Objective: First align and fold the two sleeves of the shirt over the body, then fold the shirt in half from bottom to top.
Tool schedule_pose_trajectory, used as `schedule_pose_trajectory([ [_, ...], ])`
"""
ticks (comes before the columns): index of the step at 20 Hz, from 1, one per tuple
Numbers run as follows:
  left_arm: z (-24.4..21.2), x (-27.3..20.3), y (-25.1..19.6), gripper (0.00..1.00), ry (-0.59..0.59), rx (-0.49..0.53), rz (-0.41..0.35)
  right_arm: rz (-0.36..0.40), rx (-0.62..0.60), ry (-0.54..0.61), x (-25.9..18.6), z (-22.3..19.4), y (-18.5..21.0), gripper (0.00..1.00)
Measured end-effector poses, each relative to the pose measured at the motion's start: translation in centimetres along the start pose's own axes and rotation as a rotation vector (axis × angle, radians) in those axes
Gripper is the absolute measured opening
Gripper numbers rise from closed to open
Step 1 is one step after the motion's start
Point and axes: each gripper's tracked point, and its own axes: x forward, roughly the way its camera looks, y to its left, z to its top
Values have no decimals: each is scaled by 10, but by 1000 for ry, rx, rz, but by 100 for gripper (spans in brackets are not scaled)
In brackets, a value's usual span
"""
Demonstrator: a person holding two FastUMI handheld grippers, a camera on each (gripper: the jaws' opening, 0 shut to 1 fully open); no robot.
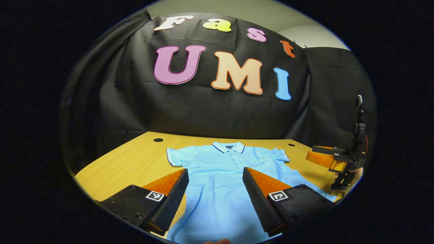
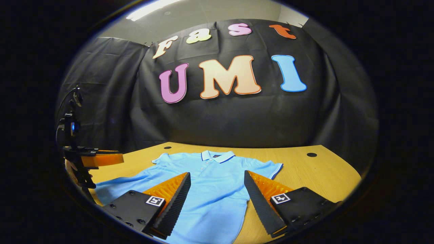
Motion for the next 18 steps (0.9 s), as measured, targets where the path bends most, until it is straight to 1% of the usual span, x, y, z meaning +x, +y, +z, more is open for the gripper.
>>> schedule_pose_trajectory([
  [6, 5, -2, 10, 95, -10, -4, 20, -78, 58, 75, 48, 15, -45, 98],
  [9, 7, -2, 10, 95, -13, -10, 11, -130, -5, 100, 79, 22, -67, 98],
  [13, 7, -2, 10, 95, -14, -16, 4, -159, -47, 166, 120, 17, -89, 98],
  [16, 7, -2, 13, 95, -10, -18, 7, -194, -32, 232, 150, 2, -110, 98],
  [17, 7, -2, 14, 95, -9, -19, 7, -209, -27, 252, 158, -3, -118, 94],
  [18, 6, -2, 15, 95, -7, -20, 8, -228, -15, 270, 164, -9, -126, 94],
])
